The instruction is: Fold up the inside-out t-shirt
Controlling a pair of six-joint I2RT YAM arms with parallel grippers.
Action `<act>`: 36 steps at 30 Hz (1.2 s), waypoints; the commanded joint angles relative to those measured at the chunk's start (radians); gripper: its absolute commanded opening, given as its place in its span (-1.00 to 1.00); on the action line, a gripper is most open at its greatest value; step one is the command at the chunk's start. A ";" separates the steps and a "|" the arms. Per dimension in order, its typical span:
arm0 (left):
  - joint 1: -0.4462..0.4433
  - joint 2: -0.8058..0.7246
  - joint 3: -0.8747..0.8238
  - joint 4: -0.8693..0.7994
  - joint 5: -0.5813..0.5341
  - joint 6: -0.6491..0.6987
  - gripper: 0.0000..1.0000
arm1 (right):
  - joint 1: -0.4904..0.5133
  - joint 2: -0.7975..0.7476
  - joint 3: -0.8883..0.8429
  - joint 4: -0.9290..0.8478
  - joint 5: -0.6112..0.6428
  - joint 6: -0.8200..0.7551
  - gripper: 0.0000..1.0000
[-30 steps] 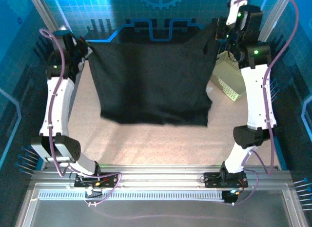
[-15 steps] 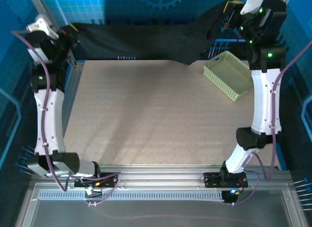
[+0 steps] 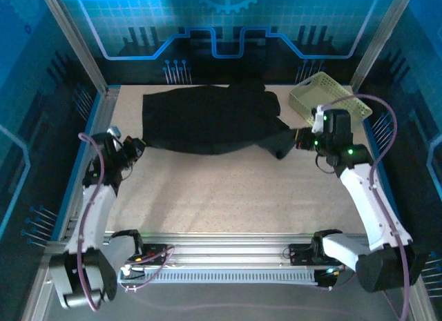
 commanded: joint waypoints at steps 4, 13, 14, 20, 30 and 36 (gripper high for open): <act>0.001 -0.249 -0.164 -0.225 -0.085 -0.017 -1.00 | -0.001 -0.155 -0.213 -0.187 0.039 0.183 -1.00; 0.000 -0.611 -0.306 -0.496 -0.148 -0.179 -0.97 | 0.005 -0.399 -0.377 -0.350 0.039 0.354 -1.00; -0.001 -0.645 -0.318 -0.516 -0.148 -0.197 -1.00 | 0.008 -0.417 -0.383 -0.357 0.034 0.374 -1.00; -0.018 -0.726 -0.313 -0.653 -0.307 -0.300 -1.00 | 0.009 -0.479 -0.379 -0.422 0.101 0.426 -1.00; -0.018 -0.717 -0.213 -0.751 -0.614 -0.382 -1.00 | 0.029 -0.608 -0.336 -0.531 0.104 0.546 -1.00; -0.018 -0.607 -0.185 -0.665 -0.654 -0.340 -1.00 | 0.103 -0.641 -0.346 -0.584 0.132 0.602 -1.00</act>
